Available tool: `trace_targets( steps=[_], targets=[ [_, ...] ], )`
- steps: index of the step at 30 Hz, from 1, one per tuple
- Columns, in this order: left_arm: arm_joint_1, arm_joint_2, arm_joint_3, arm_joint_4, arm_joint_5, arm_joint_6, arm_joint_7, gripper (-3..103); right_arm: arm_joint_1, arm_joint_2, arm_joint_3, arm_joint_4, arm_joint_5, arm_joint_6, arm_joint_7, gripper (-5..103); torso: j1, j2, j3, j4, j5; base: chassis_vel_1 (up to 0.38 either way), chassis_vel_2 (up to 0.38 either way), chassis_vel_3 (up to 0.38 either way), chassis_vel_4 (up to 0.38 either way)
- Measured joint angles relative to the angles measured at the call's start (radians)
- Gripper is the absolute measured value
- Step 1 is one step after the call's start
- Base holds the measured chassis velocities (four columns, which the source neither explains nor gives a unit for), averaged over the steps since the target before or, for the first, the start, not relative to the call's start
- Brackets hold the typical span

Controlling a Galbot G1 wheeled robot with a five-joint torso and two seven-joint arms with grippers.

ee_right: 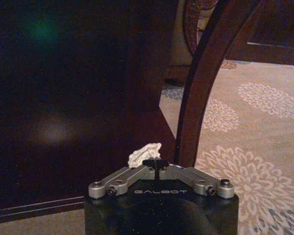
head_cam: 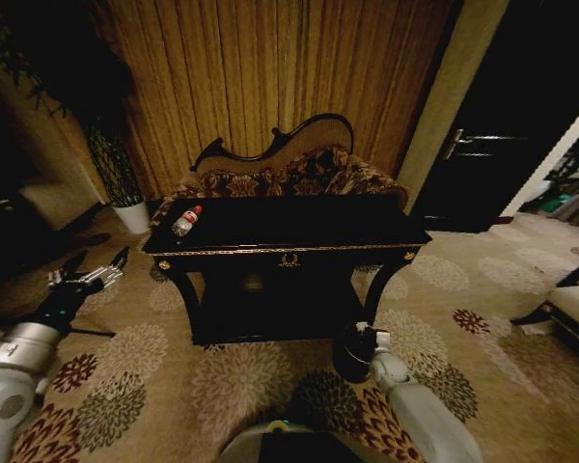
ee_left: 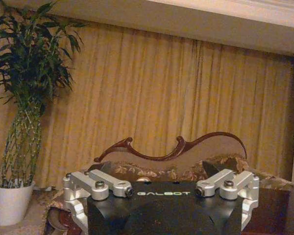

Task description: Move to the front of the table and place the trash on the table into the trash bin.

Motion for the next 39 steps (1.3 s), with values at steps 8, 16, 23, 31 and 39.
trace_targets(
  steps=[8,16,23,31,39],
  targets=[
    [-0.005,-0.003,0.011,0.003,0.003,0.001,-0.003,100,0.002,-0.001,-0.005,0.01,-0.02,0.0,-0.002,17,0.0,0.0,0.0,-0.0002,-0.0001,0.0,0.0,0.0,0.0],
    [-0.001,0.001,0.003,0.0,0.001,0.0,0.0,100,0.02,0.001,-0.009,-0.003,-0.038,0.0,0.0,44,0.0,0.0,0.0,-0.0001,0.0001,0.0,0.0,0.0,0.0],
    [-0.002,0.005,0.0,-0.002,-0.003,-0.001,0.001,100,0.022,-0.006,-0.008,-0.002,-0.038,0.002,0.001,73,0.0,0.0,0.0,-0.0001,0.0,0.0,0.0,0.0,0.0],
    [-0.003,0.003,0.003,-0.001,-0.003,-0.002,0.003,100,0.015,-0.011,0.001,0.003,-0.03,0.003,0.001,98,0.0,0.0,0.0,-0.0002,0.0,0.0,0.0,0.0,0.0],
    [-0.002,-0.001,0.004,-0.001,-0.003,-0.005,0.003,100,0.016,-0.01,0.001,0.007,-0.03,0.003,0.001,100,0.0,0.0,0.0,-0.0001,0.0,0.0,0.0,0.0,0.0]
  ],
)
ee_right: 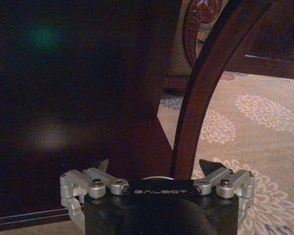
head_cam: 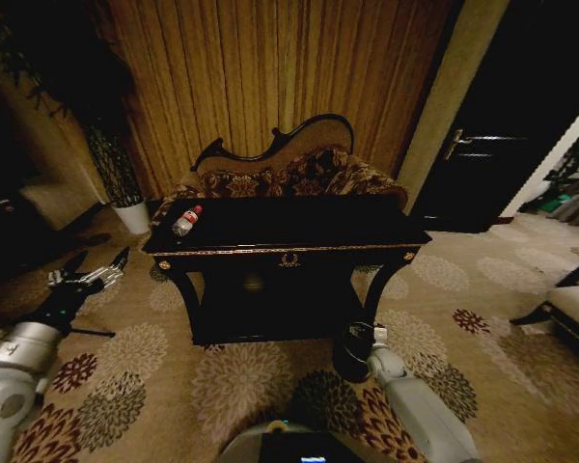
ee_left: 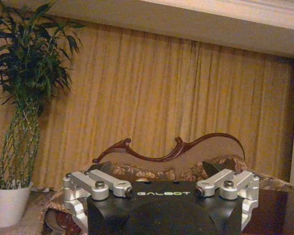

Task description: Move to the front of the table and place the trash on the table into the trash bin.

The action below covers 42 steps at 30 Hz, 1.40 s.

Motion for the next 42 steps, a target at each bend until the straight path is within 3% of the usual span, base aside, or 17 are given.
trace_targets(
  steps=[11,14,16,19,21,25,34,42],
  targets=[
    [0.0,0.0,-0.001,0.003,0.0,-0.002,0.0,100,-0.011,-0.001,0.014,0.025,0.004,0.0,-0.001,100,0.0,0.0,0.0,0.0,0.0003,0.0,0.0,0.0,0.0],
    [-0.002,0.001,-0.002,0.005,-0.001,-0.005,0.0,100,-0.051,-0.035,0.036,0.147,0.044,-0.013,-0.001,100,0.0,0.0,0.0,-0.0001,0.0003,0.0,0.0,0.0,0.0],
    [-0.002,-0.002,-0.002,0.01,-0.003,-0.019,0.002,100,-0.103,-0.092,0.067,0.333,0.09,-0.008,-0.006,100,0.0,0.0,0.0,-0.0001,-0.0002,0.0,0.0,0.0,0.0],
    [-0.002,-0.005,-0.001,0.011,-0.003,-0.021,0.003,100,-0.12,-0.112,0.08,0.395,0.107,-0.002,-0.009,100,0.0,0.0,0.0,0.0,-0.0001,0.0,0.0,0.0,0.0],
    [-0.001,-0.012,0.0,0.012,-0.003,-0.026,0.004,100,-0.164,-0.161,0.118,0.588,0.148,0.027,-0.01,100,0.0,0.0,0.0,-0.0001,-0.0001,0.0,0.0,0.0,0.0],
    [-0.001,-0.016,0.001,0.016,0.004,-0.036,0.005,100,-0.188,-0.208,0.153,0.784,0.176,0.029,-0.003,100,0.0,0.0,0.0,0.0,-0.0002,0.0,0.0,0.0,0.0],
    [0.0,-0.014,-0.004,0.021,0.014,-0.049,0.017,100,-0.188,-0.245,0.166,0.94,0.215,-0.017,0.033,100,0.0,0.0,0.0,0.0,0.0002,0.0,0.0,0.0,0.0],
    [-0.006,-0.006,-0.002,0.036,0.013,-0.077,0.057,100,-0.179,-0.255,0.163,0.967,0.238,-0.02,0.03,100,0.0,0.0,0.0,-0.0001,0.0,0.0,0.0,0.0,0.0]
  ],
)
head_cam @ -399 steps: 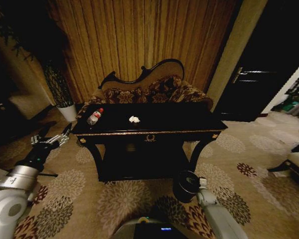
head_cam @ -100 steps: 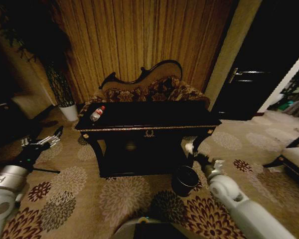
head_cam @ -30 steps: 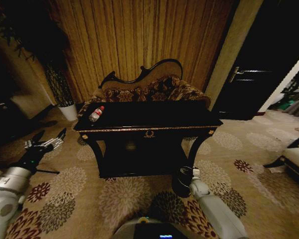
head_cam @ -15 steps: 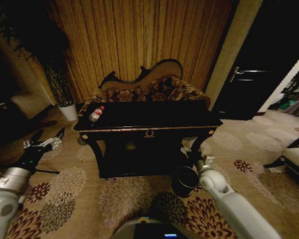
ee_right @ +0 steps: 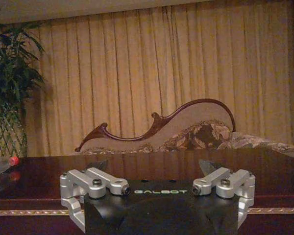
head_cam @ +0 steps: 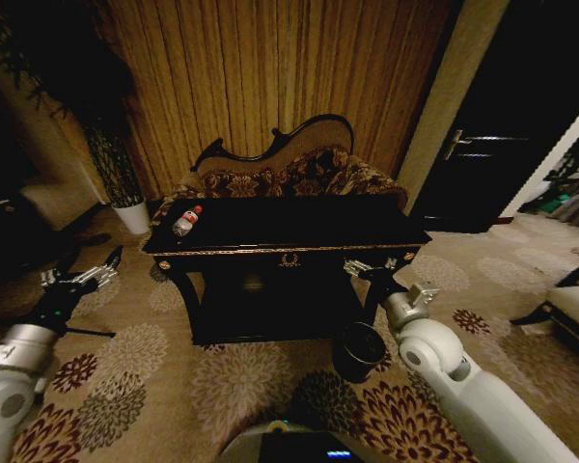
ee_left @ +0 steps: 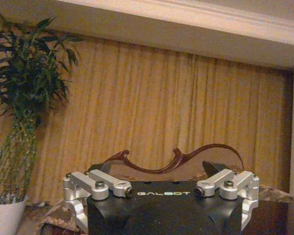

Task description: Move to the front of the table and place the trash on the table into the trash bin.

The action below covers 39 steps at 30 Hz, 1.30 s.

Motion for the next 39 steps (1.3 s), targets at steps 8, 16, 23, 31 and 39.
trace_targets(
  steps=[8,16,23,31,39],
  targets=[
    [0.0,0.002,0.0,-0.003,-0.001,0.0,0.0,100,0.003,-0.003,-0.002,-0.019,-0.005,0.0,0.0,100,0.0,0.0,0.0,0.0,0.0,-0.034,0.031,0.029,-0.029],
    [0.001,0.006,-0.002,-0.01,-0.001,0.018,-0.016,100,0.006,-0.007,-0.008,-0.024,-0.006,0.0,-0.001,100,0.0,0.0,0.0,0.0001,0.0,-0.095,0.116,0.113,-0.105],
    [0.002,0.019,-0.028,-0.038,0.048,0.106,-0.066,100,0.014,-0.009,-0.012,-0.032,-0.007,-0.001,-0.002,100,0.0,0.0,0.0,0.0001,0.0,-0.121,0.114,0.103,-0.122],
    [0.004,0.026,-0.035,-0.048,0.09,0.135,-0.073,100,0.02,-0.009,-0.013,-0.041,-0.006,0.0,-0.003,100,0.0,0.0,0.0,0.0002,-0.0002,-0.091,0.101,0.093,-0.095],
    [0.004,0.03,-0.037,-0.047,0.091,0.134,-0.073,100,0.022,-0.002,-0.021,-0.046,-0.011,0.001,-0.006,100,0.0,0.0,0.0,0.0001,0.0001,-0.126,0.121,0.122,-0.113]
  ],
)
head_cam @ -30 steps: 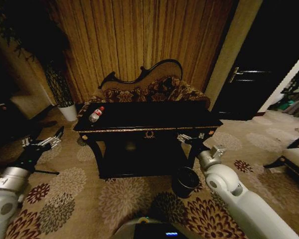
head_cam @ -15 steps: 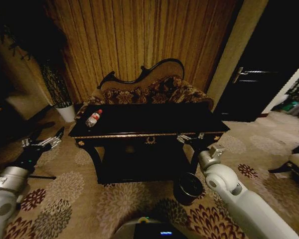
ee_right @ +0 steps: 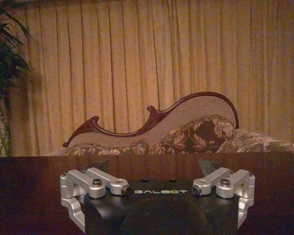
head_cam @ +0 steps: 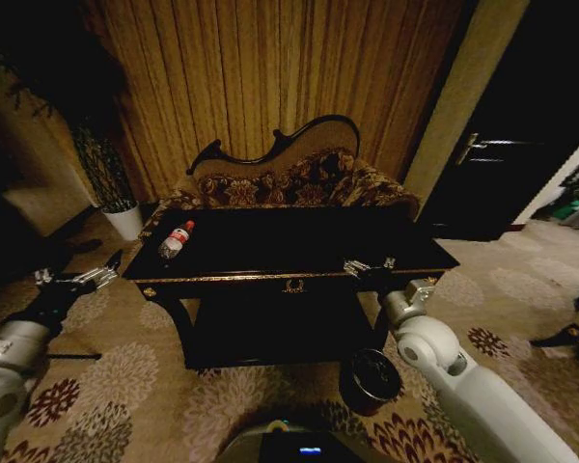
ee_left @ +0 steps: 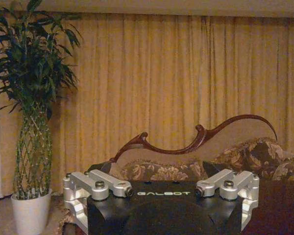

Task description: Move to the front of the table and place the trash on the table into the trash bin.

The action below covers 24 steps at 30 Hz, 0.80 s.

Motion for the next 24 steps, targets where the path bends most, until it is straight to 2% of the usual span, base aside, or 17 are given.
trace_targets(
  steps=[24],
  targets=[
    [0.002,-0.01,0.003,0.0,-0.006,-0.007,0.004,100,-0.007,-0.005,0.005,0.001,-0.026,0.001,-0.024,100,0.0,0.0,0.0,-0.0001,-0.0001,-0.099,0.099,0.1,-0.103]
  ],
)
